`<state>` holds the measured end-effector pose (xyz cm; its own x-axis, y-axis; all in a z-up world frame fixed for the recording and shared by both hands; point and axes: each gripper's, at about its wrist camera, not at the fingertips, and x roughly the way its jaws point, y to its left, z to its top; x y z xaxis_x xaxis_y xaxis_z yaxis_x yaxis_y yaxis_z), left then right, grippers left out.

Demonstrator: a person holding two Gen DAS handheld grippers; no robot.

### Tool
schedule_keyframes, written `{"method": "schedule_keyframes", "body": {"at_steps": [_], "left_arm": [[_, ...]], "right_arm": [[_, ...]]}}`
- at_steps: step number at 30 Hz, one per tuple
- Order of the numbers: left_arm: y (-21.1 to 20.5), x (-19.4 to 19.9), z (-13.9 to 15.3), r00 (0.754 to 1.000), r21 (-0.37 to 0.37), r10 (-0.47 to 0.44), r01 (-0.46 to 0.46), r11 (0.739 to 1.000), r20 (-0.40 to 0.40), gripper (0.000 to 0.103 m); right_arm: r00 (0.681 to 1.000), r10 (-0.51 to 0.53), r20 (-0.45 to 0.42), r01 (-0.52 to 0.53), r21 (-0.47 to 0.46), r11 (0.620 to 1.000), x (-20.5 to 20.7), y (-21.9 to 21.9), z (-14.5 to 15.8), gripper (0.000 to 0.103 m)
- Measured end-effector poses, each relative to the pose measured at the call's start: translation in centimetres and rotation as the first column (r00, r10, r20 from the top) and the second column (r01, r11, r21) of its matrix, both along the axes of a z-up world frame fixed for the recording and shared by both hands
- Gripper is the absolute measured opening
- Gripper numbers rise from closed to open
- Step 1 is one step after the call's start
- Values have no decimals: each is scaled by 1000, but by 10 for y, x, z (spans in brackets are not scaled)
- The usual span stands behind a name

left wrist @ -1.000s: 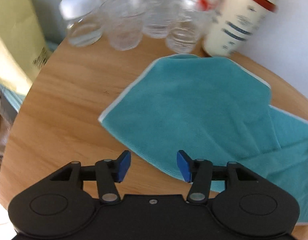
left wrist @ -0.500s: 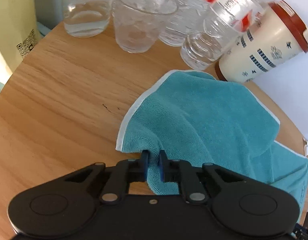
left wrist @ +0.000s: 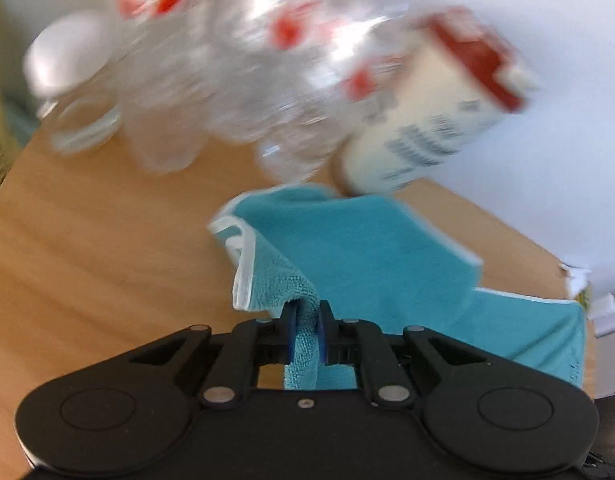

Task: Fold towel

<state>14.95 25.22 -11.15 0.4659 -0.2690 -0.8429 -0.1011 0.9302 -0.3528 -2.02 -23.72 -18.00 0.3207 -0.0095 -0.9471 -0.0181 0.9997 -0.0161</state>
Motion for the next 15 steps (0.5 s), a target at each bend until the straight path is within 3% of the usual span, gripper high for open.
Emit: {"method": "schedule_keyframes", "body": {"at_steps": [4, 7, 11, 15], "left_arm": [[-47, 23, 0, 992, -16, -125, 126, 992, 32, 11], [-83, 34, -16, 969, 22, -247, 247, 969, -11, 21], [-74, 26, -13, 972, -8, -234, 234, 972, 16, 68], [-33, 18, -11, 987, -38, -162, 162, 986, 8, 71]], "right_arm": [[1000, -9, 5, 9, 6, 1000, -1, -3, -1, 60], [1000, -12, 5, 12, 11, 1000, 0, -4, -1, 60], [1000, -12, 11, 12, 18, 1000, -1, -5, -3, 60], [1000, -11, 18, 11, 26, 1000, -2, -7, -4, 61]]}}
